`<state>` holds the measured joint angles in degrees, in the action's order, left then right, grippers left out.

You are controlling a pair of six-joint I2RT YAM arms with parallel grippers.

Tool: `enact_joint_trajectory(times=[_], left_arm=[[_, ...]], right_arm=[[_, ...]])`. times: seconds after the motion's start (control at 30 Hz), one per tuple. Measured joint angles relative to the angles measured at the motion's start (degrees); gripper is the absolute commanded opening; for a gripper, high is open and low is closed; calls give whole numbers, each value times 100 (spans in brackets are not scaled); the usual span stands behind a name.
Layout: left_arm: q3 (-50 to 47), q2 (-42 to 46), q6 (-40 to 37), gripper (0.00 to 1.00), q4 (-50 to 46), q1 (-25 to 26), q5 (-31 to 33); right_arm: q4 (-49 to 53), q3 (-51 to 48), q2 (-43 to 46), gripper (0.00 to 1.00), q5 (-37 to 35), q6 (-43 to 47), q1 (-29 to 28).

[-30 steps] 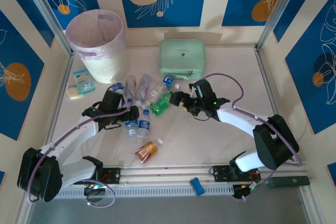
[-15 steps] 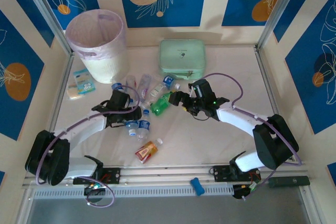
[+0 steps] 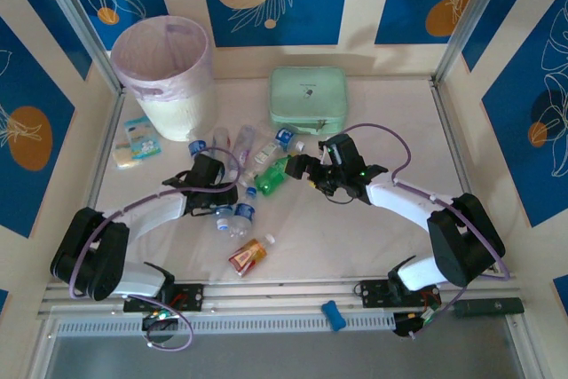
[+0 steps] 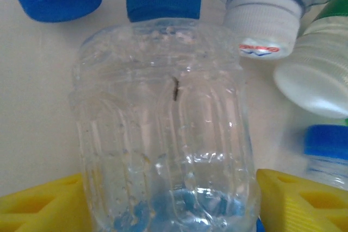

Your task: Put the plastic bottles in the bin

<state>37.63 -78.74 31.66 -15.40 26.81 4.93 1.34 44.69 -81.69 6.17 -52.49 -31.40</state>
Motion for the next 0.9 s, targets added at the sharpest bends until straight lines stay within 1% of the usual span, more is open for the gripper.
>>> enact_joint_trajectory(times=[0.13, 0.2, 0.27, 0.3, 0.33, 0.4, 0.5, 0.7, 0.9], left_arm=[[-24, 2, 2, 69, 11, 0, 31], [-37, 13, 2, 66, 31, 2, 52], [-61, 42, 0, 65, 70, 2, 79], [-76, 57, 2, 62, 92, 2, 101], [-90, 70, 2, 57, 105, 2, 116], [-98, 129, -4, 55, 129, 2, 160], [-122, 166, -2, 49, 125, 4, 212], [-160, 442, -9, 49, -28, 7, 293], [-127, 1110, -74, 48, -225, 7, 363]], right_arm=[[0, 0, -4, 99, 0, 0, 0], [-2, 0, -20, 99, 0, 0, 0], [2, 0, -37, 99, 2, -2, 0], [0, 0, -39, 99, 2, -2, 0], [0, 0, -42, 99, 2, -2, 0], [0, 0, -42, 99, 2, -2, 0], [0, 0, -42, 99, 2, -2, 0], [0, 0, -42, 99, 2, -2, 0], [-2, 28, -85, 99, 2, -2, 0]])
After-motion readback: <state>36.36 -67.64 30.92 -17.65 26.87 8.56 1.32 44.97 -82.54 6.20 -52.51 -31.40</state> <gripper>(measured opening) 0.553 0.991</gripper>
